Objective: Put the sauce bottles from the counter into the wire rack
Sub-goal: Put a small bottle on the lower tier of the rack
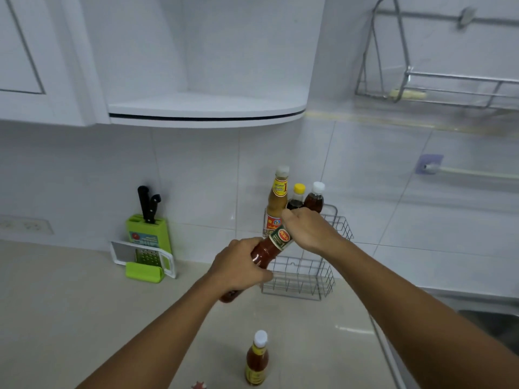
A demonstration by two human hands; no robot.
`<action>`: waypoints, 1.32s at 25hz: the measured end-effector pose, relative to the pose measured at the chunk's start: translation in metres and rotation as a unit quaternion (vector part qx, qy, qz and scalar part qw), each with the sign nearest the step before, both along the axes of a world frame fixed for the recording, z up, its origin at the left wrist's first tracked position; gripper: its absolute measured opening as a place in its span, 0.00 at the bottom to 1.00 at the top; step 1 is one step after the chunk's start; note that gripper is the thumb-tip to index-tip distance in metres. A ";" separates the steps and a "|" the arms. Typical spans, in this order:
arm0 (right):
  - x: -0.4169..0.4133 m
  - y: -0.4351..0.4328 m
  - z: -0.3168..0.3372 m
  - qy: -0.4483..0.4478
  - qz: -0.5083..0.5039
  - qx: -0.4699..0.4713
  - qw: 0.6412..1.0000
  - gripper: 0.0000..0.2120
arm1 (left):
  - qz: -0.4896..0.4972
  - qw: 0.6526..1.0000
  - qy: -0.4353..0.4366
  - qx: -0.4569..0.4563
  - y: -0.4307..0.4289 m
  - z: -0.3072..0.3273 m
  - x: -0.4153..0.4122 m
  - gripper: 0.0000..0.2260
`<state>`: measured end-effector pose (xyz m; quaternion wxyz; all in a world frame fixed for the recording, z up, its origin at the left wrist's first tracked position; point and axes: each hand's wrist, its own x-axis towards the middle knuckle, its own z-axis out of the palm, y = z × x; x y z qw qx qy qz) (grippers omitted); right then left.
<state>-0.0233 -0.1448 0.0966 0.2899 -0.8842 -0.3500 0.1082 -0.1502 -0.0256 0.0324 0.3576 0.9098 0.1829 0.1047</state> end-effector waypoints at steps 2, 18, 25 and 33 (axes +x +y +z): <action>0.004 -0.002 0.002 -0.051 0.061 0.018 0.997 0.22 | -0.113 0.969 0.061 -0.211 0.009 0.007 0.003 0.12; 0.032 -0.015 -0.062 0.325 -0.034 0.235 0.915 0.18 | 0.032 0.998 0.011 0.060 -0.001 -0.037 0.060 0.24; 0.050 -0.016 -0.112 0.355 -0.072 0.248 0.899 0.14 | -0.044 0.998 0.003 -0.042 0.002 -0.082 0.090 0.36; 0.067 0.001 -0.188 0.158 -0.163 0.247 0.942 0.19 | 0.076 0.965 0.192 -0.163 0.063 -0.158 0.121 0.28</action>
